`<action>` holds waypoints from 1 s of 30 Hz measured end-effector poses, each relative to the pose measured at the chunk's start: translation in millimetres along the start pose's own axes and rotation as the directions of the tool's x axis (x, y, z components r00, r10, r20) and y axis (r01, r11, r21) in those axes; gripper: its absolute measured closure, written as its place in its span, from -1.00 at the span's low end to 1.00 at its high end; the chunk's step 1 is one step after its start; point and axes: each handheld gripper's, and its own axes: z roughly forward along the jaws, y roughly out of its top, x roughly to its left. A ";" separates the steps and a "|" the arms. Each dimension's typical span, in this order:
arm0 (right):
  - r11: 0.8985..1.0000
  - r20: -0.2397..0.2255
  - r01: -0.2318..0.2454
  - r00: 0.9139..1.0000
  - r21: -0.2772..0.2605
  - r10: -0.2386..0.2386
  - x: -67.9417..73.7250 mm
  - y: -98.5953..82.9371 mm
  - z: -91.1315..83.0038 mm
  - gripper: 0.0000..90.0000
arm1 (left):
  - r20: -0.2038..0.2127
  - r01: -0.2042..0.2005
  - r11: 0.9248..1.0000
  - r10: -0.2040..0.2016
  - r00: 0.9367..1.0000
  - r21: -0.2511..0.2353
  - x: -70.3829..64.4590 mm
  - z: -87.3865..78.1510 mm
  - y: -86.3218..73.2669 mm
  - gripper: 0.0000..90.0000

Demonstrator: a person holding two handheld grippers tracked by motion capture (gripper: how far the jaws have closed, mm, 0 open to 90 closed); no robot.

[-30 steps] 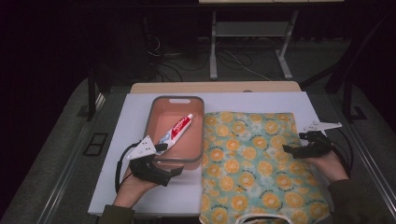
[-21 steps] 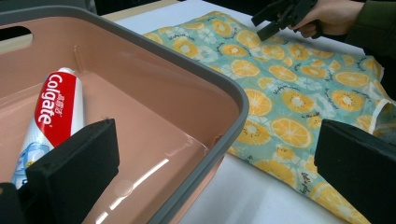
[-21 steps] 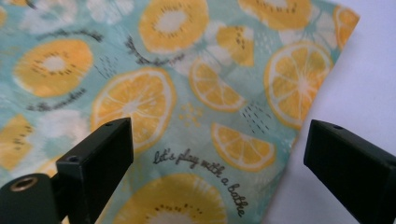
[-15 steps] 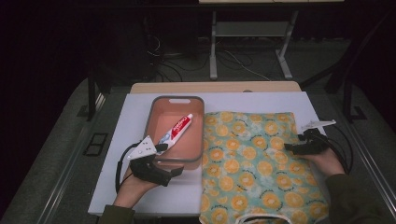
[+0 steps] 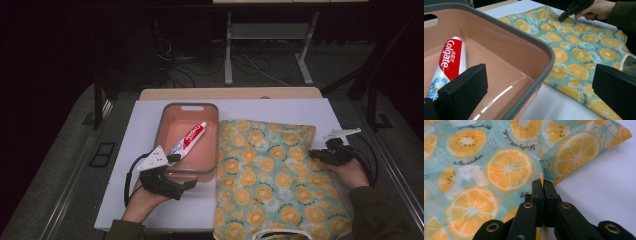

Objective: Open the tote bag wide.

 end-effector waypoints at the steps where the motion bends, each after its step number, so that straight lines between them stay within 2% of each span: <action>1: 1.000 -0.004 0.002 1.000 0.002 -0.002 1.1 1.4 0.1 0.99 | 0.000 0.002 1.000 -0.002 1.000 -0.002 0.0 0.1 0.2 -1.00; 4: 1.000 -0.004 -0.002 1.000 -0.020 0.001 1.0 9.7 -1.1 0.99 | 0.001 0.003 1.000 -0.003 1.000 -0.004 -0.4 0.3 1.3 -1.00; 6: 0.998 0.005 -0.028 1.000 -0.051 0.028 -3.2 17.8 -2.5 0.99 | 0.002 0.000 1.000 0.000 1.000 -0.004 0.0 0.2 1.5 -1.00; 8: 0.995 0.049 -0.051 0.997 -0.083 0.055 -11.0 30.4 -2.1 0.99 | 0.006 0.001 1.000 -0.001 1.000 -0.004 0.0 1.1 1.3 -1.00; 10: 0.995 0.062 -0.054 0.996 -0.087 0.060 -13.2 33.4 -1.6 0.99 | 0.008 0.002 1.000 -0.002 1.000 -0.002 -0.1 2.2 1.3 -1.00; 12: 0.991 0.091 -0.080 0.992 -0.104 0.090 -20.7 41.2 -0.6 0.99 | 0.012 -0.002 1.000 0.002 1.000 0.001 -0.1 3.7 1.7 -1.00; 13: 0.988 0.123 -0.106 0.985 -0.112 0.119 -28.4 46.9 0.3 0.99 | 0.014 0.000 1.000 0.000 1.000 0.001 -0.4 4.4 1.8 -1.00; 15: 0.987 0.135 -0.114 0.982 -0.114 0.129 -31.4 49.0 0.5 0.99 | 0.017 -0.005 1.000 0.005 1.000 0.004 -0.8 5.0 2.1 -1.00; 16: 0.982 0.167 -0.140 0.973 -0.126 0.160 -40.7 54.0 1.2 0.99 | 0.018 -0.006 1.000 0.006 1.000 0.005 -0.9 5.3 2.4 -1.00; 17: 0.982 0.167 -0.140 0.973 -0.126 0.160 -40.7 54.0 1.2 0.99 | 0.019 -0.006 1.000 0.006 1.000 0.005 -0.8 5.5 2.5 -1.00; 20: 0.980 0.202 -0.167 0.962 -0.106 0.185 -51.7 57.7 5.8 0.99 | 0.019 -0.006 1.000 0.006 1.000 0.006 -0.5 6.3 2.5 -1.00; 22: 0.979 0.185 -0.180 0.963 -0.100 0.196 -56.6 56.8 10.4 0.98 | 0.022 -0.005 1.000 0.005 1.000 0.008 -0.3 6.7 2.2 -1.00; 23: 0.979 0.193 -0.176 0.962 -0.099 0.192 -56.9 55.9 11.9 0.95 | 0.022 -0.004 1.000 0.004 1.000 0.008 -0.3 6.8 2.1 -1.00; 24: 0.978 0.168 -0.171 0.967 -0.118 0.190 -55.8 53.6 11.7 0.62 | 0.022 -0.004 1.000 0.004 1.000 0.007 -0.2 6.6 2.0 -1.00; 25: 0.977 0.165 -0.170 0.968 -0.129 0.190 -54.2 52.9 10.4 0.44 | 0.022 -0.003 1.000 0.003 1.000 0.006 -0.1 6.4 1.9 -1.00; 26: 0.977 0.165 -0.170 0.968 -0.129 0.190 -54.2 52.9 10.4 0.44 | 0.021 -0.002 1.000 0.002 1.000 0.005 0.1 6.1 1.7 -1.00; 27: 0.975 0.150 -0.151 0.973 -0.163 0.175 -48.1 50.6 3.3 0.18 | 0.020 -0.003 1.000 0.002 1.000 0.005 0.1 5.8 1.7 -1.00; 28: 0.975 0.150 -0.151 0.973 -0.163 0.175 -48.1 50.6 3.3 0.18 | 0.020 -0.002 1.000 0.002 1.000 0.004 0.0 5.6 1.7 -1.00; 30: 0.974 0.129 -0.134 0.979 -0.182 0.159 -39.8 48.1 -4.5 0.01 | 0.018 -0.002 1.000 0.002 1.000 0.004 -1.0 4.9 1.8 -1.00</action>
